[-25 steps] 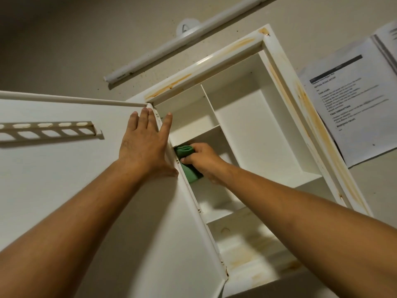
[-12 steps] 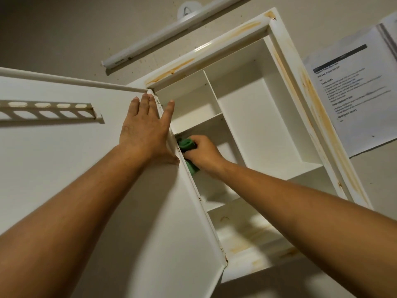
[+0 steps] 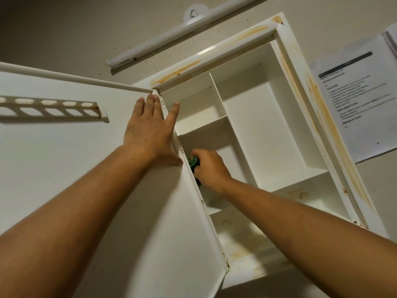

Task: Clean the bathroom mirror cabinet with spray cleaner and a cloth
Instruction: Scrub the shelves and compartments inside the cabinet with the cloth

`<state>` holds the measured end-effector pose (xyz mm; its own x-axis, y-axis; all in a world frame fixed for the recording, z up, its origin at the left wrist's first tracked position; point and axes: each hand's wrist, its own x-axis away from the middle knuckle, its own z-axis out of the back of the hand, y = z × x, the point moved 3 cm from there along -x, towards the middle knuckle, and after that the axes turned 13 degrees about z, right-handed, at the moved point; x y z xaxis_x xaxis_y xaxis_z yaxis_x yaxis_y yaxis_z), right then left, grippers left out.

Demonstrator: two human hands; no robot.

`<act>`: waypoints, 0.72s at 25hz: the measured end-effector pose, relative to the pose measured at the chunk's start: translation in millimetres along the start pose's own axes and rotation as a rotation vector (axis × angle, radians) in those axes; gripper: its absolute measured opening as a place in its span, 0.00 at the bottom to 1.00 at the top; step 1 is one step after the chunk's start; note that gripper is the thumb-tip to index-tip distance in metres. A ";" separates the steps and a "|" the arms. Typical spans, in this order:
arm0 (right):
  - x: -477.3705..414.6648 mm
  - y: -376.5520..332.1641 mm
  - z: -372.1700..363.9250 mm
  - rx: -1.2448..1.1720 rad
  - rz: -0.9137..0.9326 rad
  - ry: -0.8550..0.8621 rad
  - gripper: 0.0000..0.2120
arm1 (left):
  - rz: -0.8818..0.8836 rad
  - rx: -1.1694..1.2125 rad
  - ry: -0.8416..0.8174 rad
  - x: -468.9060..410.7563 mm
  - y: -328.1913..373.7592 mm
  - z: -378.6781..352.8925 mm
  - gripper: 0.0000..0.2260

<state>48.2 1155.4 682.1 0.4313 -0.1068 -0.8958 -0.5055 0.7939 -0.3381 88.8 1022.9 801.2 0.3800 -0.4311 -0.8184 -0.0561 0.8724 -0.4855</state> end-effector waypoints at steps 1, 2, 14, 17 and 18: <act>14.1 5.8 -5.3 0.049 0.024 -0.105 0.15 | 0.001 0.001 0.005 -0.5 -1.5 -0.9 0.66; 30.0 10.5 -9.0 0.108 0.030 -0.232 0.15 | -0.002 0.007 0.003 0.1 -1.4 -1.0 0.66; -30.5 -22.2 14.7 -0.684 -0.669 0.418 0.08 | 0.002 0.003 -0.004 2.1 0.1 0.8 0.65; -51.3 -41.6 9.5 -1.240 -0.883 0.610 0.09 | 0.003 -0.017 -0.004 1.9 -0.7 0.4 0.65; -51.9 -42.9 8.5 -1.349 -0.892 0.642 0.11 | 0.004 -0.013 -0.007 2.4 -0.4 1.0 0.64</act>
<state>53.8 1132.0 745.6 0.7296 -0.6635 -0.1656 -0.6581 -0.6154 -0.4338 90.7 1021.8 799.8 0.3862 -0.4260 -0.8181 -0.0698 0.8709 -0.4864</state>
